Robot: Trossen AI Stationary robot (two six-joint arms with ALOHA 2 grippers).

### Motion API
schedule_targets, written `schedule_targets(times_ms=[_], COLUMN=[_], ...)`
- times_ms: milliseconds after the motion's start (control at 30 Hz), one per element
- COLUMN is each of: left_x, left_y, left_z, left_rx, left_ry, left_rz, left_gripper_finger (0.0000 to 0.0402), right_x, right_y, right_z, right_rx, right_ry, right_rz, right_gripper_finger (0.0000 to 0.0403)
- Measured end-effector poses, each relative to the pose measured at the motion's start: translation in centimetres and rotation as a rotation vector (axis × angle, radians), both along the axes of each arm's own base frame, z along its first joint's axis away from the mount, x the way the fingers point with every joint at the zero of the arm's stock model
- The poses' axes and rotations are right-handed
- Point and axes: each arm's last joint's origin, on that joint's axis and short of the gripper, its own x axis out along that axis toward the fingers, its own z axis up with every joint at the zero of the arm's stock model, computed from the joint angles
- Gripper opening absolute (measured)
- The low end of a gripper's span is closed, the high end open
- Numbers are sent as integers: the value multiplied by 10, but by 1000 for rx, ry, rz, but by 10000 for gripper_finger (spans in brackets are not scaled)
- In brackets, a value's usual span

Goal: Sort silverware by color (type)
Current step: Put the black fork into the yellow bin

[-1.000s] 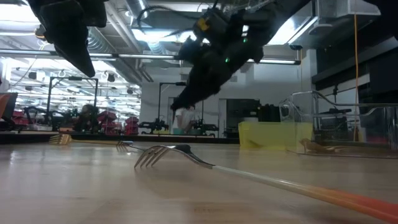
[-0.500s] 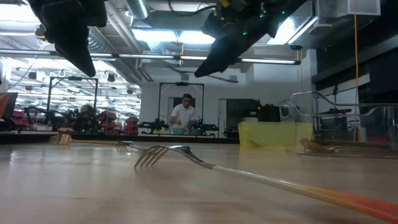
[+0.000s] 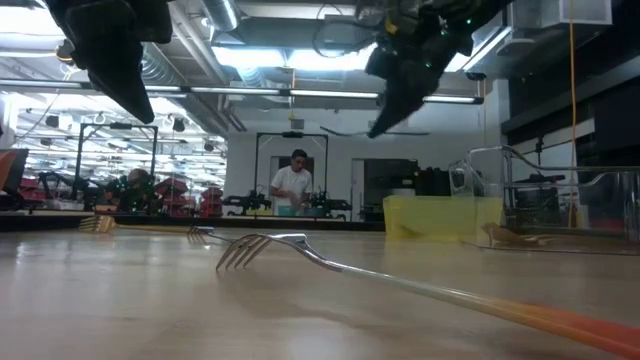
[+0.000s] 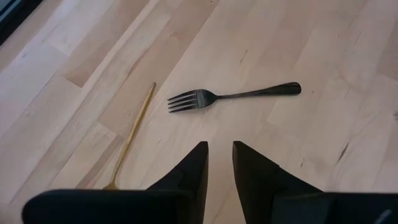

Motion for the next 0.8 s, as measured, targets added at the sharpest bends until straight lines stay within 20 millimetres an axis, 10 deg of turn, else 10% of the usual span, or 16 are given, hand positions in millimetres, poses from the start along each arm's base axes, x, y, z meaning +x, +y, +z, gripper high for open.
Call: schedule_targets(times_ms=[800], left_x=[0], left_y=[0], left_z=[0], left_rx=[-10], left_ry=[-6], left_rz=[16], left_gripper_finger=[68], right_x=[-81], right_y=[-68], right_z=[-17], right_rx=[39], right_ry=[276], right_rz=[-59], right_gripper_finger=[2])
